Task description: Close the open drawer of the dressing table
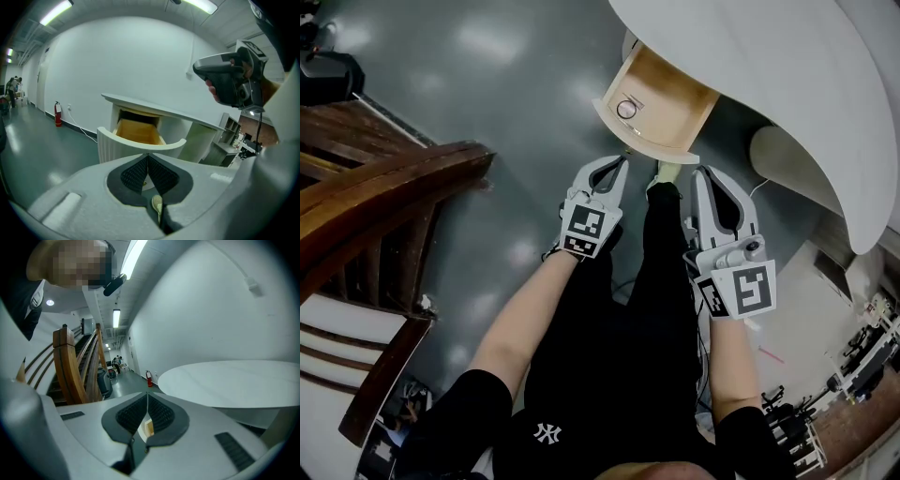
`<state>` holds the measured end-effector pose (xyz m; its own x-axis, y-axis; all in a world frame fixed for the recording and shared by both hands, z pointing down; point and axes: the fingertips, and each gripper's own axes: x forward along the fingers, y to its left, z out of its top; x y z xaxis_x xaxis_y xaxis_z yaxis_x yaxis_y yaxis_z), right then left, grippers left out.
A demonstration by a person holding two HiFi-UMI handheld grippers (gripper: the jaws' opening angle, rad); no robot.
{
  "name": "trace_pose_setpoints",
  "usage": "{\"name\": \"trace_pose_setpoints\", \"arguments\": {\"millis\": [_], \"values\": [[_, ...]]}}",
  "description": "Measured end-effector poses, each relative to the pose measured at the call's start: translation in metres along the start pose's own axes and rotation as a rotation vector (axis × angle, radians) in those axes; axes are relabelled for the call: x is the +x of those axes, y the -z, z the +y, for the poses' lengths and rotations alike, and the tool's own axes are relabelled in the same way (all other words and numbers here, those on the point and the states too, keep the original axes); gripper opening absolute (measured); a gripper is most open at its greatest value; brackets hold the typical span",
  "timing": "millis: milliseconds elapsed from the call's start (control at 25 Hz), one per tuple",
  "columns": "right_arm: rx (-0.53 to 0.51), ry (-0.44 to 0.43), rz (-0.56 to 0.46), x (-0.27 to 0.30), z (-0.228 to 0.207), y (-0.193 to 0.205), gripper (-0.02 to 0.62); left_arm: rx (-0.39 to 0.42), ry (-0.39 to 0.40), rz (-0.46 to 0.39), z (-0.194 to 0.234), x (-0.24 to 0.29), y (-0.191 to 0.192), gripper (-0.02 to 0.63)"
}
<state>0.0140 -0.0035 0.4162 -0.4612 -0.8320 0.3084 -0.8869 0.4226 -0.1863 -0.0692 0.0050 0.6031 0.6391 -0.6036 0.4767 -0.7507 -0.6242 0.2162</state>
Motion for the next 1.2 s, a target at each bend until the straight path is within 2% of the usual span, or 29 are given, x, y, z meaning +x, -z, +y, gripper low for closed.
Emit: {"name": "trace_pose_setpoints", "arguments": {"millis": [160, 400, 720, 1200], "values": [[0.020, 0.017, 0.006, 0.014, -0.019, 0.020, 0.017, -0.005, -0.003, 0.007, 0.008, 0.021, 0.012, 0.011], [0.031, 0.031, 0.004, 0.023, -0.049, 0.031, 0.015, -0.001, -0.006, 0.007, 0.010, 0.042, 0.011, 0.011], [0.047, 0.026, -0.001, 0.030, -0.085, 0.034, 0.015, 0.009, -0.025, -0.028, 0.017, 0.079, -0.017, 0.011], [0.033, -0.020, -0.013, 0.052, -0.117, 0.028, 0.015, 0.005, -0.027, -0.132, 0.033, 0.139, -0.066, 0.011]]}}
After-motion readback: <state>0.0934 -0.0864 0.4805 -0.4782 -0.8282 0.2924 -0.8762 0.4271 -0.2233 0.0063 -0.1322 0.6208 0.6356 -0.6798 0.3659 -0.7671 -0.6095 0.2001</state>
